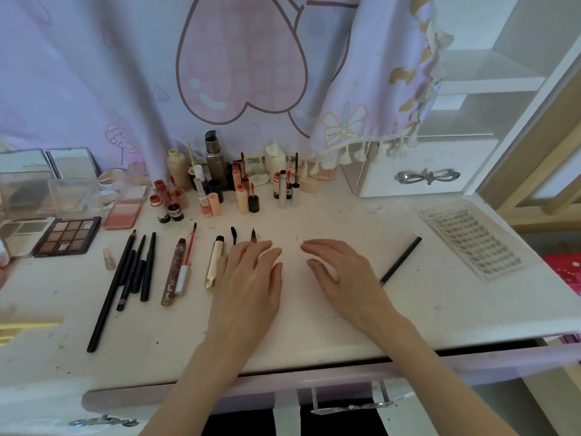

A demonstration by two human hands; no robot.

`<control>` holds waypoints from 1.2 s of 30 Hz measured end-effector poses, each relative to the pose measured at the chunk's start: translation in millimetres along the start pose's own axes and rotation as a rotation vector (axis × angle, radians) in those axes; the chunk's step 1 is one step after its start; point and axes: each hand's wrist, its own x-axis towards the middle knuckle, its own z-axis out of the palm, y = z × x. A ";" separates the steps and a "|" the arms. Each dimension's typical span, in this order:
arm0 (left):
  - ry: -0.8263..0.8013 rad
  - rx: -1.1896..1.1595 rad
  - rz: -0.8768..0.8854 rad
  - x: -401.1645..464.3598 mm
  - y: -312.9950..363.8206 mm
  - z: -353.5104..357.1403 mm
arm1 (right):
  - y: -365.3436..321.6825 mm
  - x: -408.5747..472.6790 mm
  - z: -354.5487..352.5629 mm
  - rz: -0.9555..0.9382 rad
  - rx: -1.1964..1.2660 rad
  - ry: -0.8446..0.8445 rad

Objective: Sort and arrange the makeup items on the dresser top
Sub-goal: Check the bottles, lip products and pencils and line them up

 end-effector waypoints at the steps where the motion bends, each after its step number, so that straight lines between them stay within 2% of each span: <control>1: -0.040 -0.024 0.025 1.9 6.3 2.1 | 6.6 -2.9 -11.4 0.039 -0.001 0.061; 4: -0.179 -0.106 0.100 6.2 24.2 10.0 | 30.9 -12.1 -45.1 0.239 -0.084 0.157; 11: -0.322 -0.160 0.233 23.5 78.2 41.1 | 71.6 -23.4 -76.1 0.624 -0.233 0.106; 16: -0.440 -0.136 0.310 21.6 100.7 54.9 | 70.9 -18.8 -70.7 0.711 -0.361 0.016; 20: -0.461 -0.177 0.379 22.4 97.7 53.2 | 68.4 -8.9 -68.6 0.701 -0.406 -0.041; 23: -0.467 -0.233 0.333 25.6 88.8 46.4 | 65.8 -3.3 -68.1 0.637 -0.414 -0.103; 28: -0.297 -0.225 0.199 43.7 67.7 31.5 | 54.3 -3.2 -69.3 0.397 -0.243 -0.261; 32: -0.391 -0.287 0.141 54.6 56.6 14.2 | 43.6 -5.3 -74.6 0.309 0.017 -0.314; 36: -0.363 -0.380 0.043 55.4 55.7 0.3 | 35.0 -4.9 -74.7 0.204 0.027 -0.292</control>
